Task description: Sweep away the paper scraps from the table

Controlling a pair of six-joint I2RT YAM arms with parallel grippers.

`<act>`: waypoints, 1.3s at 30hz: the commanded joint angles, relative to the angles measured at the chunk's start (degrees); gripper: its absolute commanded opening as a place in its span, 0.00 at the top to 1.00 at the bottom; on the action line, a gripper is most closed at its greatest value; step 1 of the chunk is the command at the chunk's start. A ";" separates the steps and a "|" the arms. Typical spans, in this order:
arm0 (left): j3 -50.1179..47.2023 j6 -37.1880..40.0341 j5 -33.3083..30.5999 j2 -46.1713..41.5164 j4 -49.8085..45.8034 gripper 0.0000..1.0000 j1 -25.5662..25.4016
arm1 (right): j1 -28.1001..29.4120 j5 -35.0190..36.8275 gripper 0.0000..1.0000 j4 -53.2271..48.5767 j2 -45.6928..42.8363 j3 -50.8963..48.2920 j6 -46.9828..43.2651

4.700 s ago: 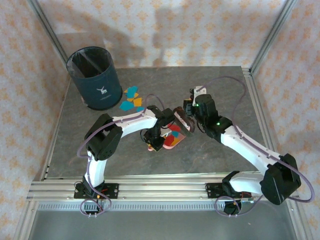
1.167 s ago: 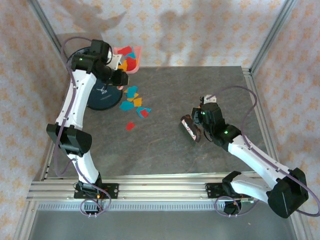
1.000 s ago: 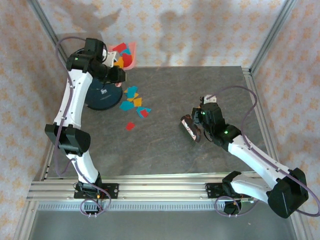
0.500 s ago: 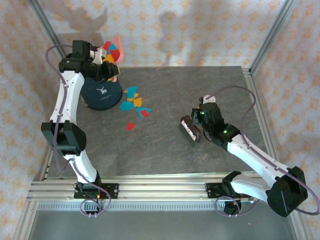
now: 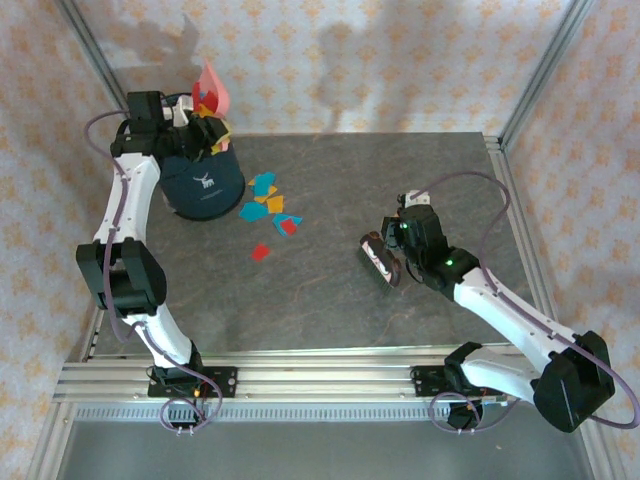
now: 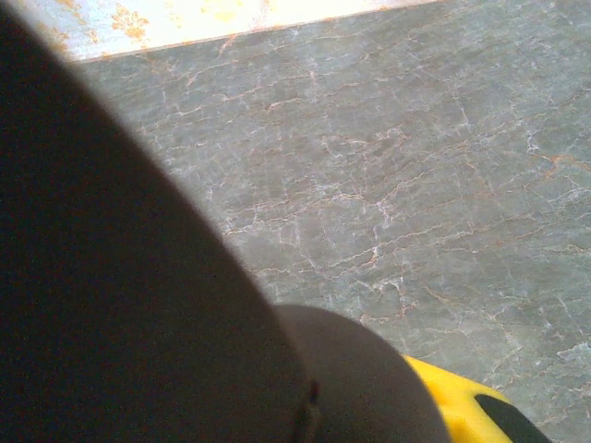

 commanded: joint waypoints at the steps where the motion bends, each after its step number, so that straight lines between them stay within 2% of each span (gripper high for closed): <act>1: -2.81 -9.39 4.25 -3.48 12.88 1.00 0.99 | -0.33 -0.31 1.00 0.14 0.19 1.98 0.69; 9: -8.12 -21.58 6.01 -3.90 27.92 1.00 1.75 | -0.31 -0.34 1.00 -0.08 0.34 1.97 0.74; 19: -14.38 -41.69 7.06 -3.51 52.96 1.00 2.08 | -0.30 -0.52 1.00 -0.06 0.54 1.98 0.87; 25: -17.17 -50.57 6.43 -3.03 63.30 1.00 2.08 | -0.32 -0.70 1.00 -0.06 0.71 2.05 0.95; 31: -19.64 -56.30 4.95 -2.90 69.16 1.00 1.95 | -0.36 -0.87 1.00 0.13 0.78 2.05 1.04; 39: -23.09 -59.73 2.71 -3.95 72.28 1.00 1.94 | -0.34 -1.05 1.00 0.10 1.15 2.12 1.07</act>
